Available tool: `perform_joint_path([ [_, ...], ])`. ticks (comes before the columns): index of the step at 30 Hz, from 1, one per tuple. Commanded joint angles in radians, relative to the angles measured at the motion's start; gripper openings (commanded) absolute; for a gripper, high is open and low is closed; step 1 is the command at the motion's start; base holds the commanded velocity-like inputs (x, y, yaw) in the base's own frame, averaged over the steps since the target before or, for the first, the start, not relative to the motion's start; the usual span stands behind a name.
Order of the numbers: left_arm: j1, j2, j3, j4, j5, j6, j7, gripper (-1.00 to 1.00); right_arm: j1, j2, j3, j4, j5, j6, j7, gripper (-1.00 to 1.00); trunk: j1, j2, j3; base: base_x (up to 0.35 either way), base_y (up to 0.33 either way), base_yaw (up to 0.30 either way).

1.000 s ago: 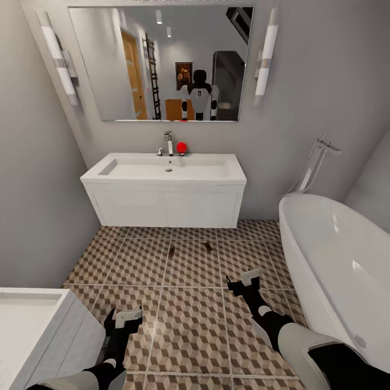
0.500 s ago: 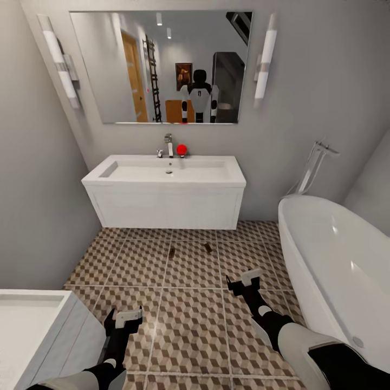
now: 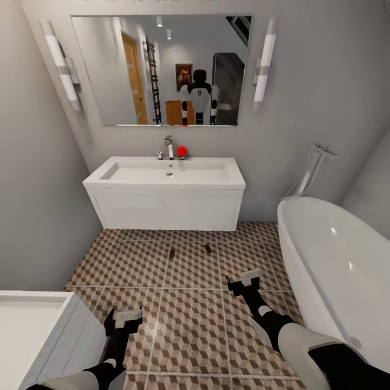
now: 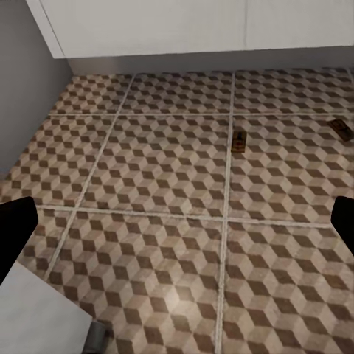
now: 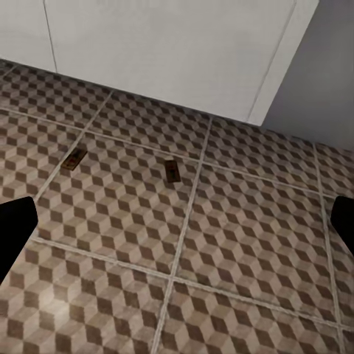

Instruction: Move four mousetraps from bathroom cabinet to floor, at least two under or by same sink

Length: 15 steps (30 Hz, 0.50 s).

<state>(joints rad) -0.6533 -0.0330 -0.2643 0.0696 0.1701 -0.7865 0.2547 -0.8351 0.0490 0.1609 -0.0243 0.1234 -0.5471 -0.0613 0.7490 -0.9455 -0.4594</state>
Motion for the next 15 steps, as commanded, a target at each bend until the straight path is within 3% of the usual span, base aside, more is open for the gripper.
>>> perform_joint_path([
  [1, -0.002, -0.001, -0.009, 0.004, 0.008, -0.006, 0.001, 1.00, -0.001, 0.000, 0.000, 0.001, 0.010, -0.002, -0.006, 1.00, -0.004, 0.006, 0.002, 0.000, 0.000, 0.000],
  [15, -0.002, -0.001, -0.009, 0.004, 0.008, -0.005, 0.001, 1.00, -0.001, 0.000, 0.000, 0.001, 0.010, -0.003, -0.006, 1.00, -0.058, 0.104, 0.046, 0.000, 0.000, 0.000],
])
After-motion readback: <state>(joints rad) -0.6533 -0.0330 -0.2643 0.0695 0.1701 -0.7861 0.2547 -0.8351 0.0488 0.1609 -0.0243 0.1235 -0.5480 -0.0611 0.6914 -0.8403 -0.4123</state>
